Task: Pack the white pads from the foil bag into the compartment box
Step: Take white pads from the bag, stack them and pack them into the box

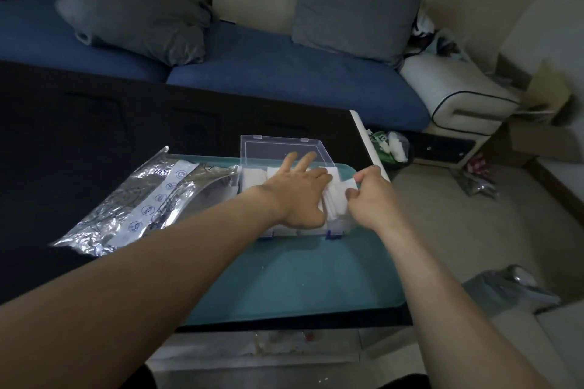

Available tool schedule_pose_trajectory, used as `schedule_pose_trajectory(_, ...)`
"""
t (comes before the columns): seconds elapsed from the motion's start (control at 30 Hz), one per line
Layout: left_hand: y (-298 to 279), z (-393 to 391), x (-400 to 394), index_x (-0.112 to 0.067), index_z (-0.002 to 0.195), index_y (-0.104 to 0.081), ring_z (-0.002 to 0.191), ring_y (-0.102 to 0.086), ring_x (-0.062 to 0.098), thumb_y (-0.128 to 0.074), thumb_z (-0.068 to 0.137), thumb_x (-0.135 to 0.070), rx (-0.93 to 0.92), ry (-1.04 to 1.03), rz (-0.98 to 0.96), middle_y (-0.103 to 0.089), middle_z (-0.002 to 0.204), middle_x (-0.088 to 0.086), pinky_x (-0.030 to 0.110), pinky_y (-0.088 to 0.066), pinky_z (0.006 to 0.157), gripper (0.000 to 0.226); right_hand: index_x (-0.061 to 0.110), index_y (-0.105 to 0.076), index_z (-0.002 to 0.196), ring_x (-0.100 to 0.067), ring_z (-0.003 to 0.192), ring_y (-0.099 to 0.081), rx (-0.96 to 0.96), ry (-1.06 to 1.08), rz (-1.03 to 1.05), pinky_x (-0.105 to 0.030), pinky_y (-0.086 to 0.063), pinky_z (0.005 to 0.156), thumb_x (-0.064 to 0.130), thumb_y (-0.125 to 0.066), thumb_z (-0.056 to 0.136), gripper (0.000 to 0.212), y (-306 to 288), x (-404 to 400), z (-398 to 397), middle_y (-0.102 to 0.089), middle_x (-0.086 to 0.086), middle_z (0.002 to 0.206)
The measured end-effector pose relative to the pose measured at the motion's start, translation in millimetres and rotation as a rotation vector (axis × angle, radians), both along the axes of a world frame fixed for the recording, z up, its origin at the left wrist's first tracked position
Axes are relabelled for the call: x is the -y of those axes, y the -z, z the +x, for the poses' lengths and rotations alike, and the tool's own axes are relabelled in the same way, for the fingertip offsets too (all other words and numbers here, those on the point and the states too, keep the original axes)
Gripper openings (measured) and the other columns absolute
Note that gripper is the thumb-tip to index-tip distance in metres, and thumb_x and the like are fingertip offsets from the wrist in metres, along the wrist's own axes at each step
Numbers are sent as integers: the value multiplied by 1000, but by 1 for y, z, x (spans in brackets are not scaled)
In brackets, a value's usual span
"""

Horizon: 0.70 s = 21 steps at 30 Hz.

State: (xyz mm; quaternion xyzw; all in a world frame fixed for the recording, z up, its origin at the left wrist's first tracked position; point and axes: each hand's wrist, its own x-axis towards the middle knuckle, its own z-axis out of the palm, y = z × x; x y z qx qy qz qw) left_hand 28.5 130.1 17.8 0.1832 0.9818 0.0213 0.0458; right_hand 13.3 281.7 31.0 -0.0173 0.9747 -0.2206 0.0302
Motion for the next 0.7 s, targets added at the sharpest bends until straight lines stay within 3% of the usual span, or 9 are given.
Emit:
schedule_pose_trajectory(0.17,11,-11,3,-17,154,-24,152,8,24,-55,83,-39,132,-64,115,-21,163,4,50,10,121,80,8,-44,127,-33,119,-56,25,3,153,-41,-38,101,20,-57,96,37,3,10,-1,-61,-12,125)
schedule_pose_trajectory(0.37,22,-11,5,-16,150,-30,152,7,23,-44,67,-49,102,-63,210,-24,161,3,50,10,121,90,10,-52,120,-29,110,-60,-57,-9,384,-46,-31,113,20,-58,94,28,2,18,4,-65,-7,111)
schedule_pose_trajectory(0.5,25,-8,9,-14,148,-34,152,5,23,-43,67,-51,65,-44,227,-27,160,3,50,8,121,89,18,-49,101,-29,106,-59,-71,-17,402,-43,-31,105,21,-58,94,11,-2,20,5,-55,-3,94)
schedule_pose_trajectory(0.7,18,7,6,-11,133,-58,145,-20,27,-38,70,-41,-234,41,257,-50,143,2,39,-5,118,72,18,-63,97,-25,86,-53,-82,30,256,-34,-31,82,31,-68,87,17,2,12,-4,-56,2,83)
